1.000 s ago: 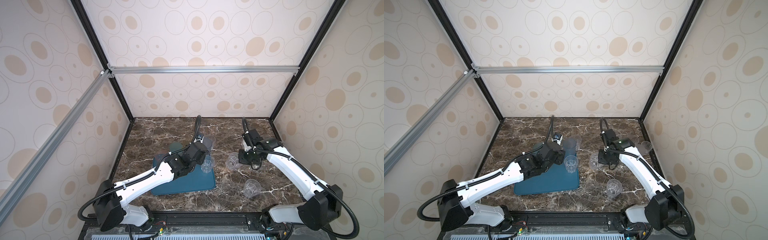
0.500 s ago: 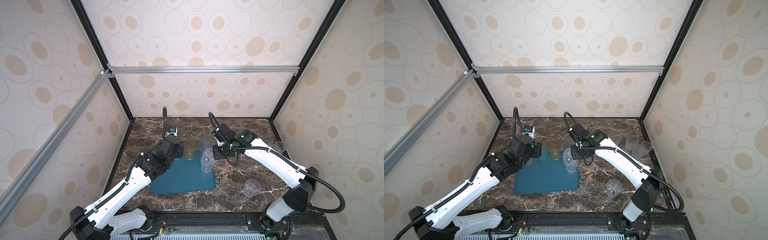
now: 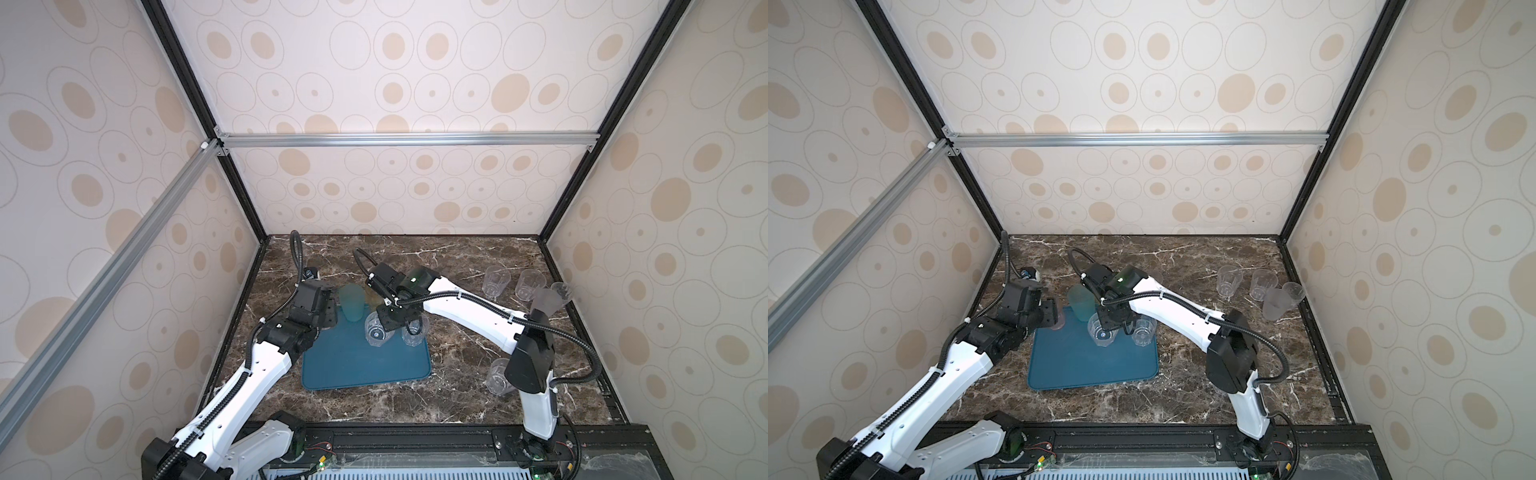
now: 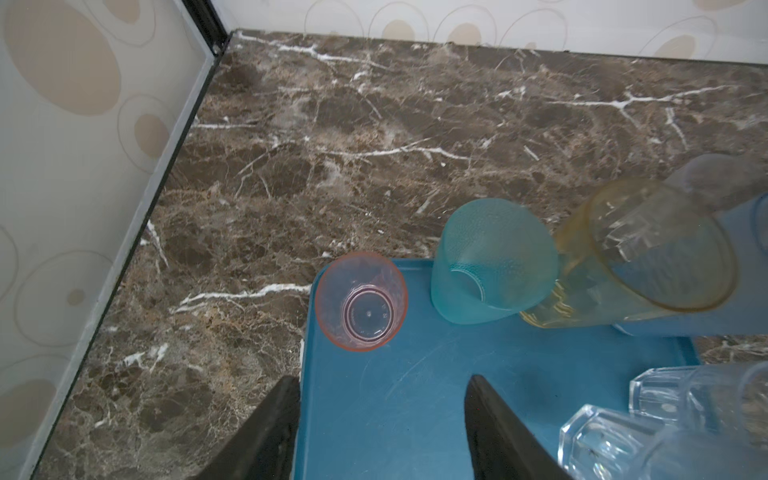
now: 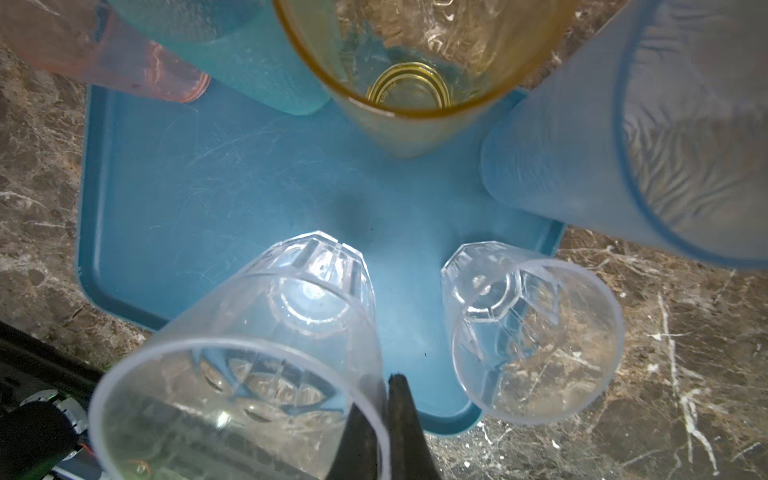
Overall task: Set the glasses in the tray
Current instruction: 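Carry the clear cup over the tray next to the yellow cup with the right gripper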
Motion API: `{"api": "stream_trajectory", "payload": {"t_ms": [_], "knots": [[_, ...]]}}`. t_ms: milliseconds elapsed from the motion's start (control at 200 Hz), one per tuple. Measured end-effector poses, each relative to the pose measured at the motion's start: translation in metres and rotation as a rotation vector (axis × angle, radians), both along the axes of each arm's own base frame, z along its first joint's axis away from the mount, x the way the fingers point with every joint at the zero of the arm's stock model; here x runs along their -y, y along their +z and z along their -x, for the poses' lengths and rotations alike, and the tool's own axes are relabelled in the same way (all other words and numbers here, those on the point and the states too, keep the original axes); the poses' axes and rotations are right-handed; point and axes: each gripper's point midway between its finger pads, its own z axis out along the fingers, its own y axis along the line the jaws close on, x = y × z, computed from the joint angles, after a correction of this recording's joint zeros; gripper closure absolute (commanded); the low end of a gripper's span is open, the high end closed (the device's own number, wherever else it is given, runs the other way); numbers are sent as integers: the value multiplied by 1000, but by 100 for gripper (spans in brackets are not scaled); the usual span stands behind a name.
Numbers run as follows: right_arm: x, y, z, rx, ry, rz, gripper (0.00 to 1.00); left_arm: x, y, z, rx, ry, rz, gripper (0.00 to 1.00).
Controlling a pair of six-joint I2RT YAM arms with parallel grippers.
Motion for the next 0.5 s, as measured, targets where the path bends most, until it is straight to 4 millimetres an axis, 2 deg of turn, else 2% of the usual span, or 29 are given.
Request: {"api": "stream_trajectory", "payload": {"t_ms": [230, 495], "knots": [[-2, -24, -3, -20, 32, 54, 95, 9, -13, 3, -26, -30, 58, 38], [-2, -39, -8, -16, 73, 104, 95, 22, -26, 2, -46, -68, 117, 40]]}}
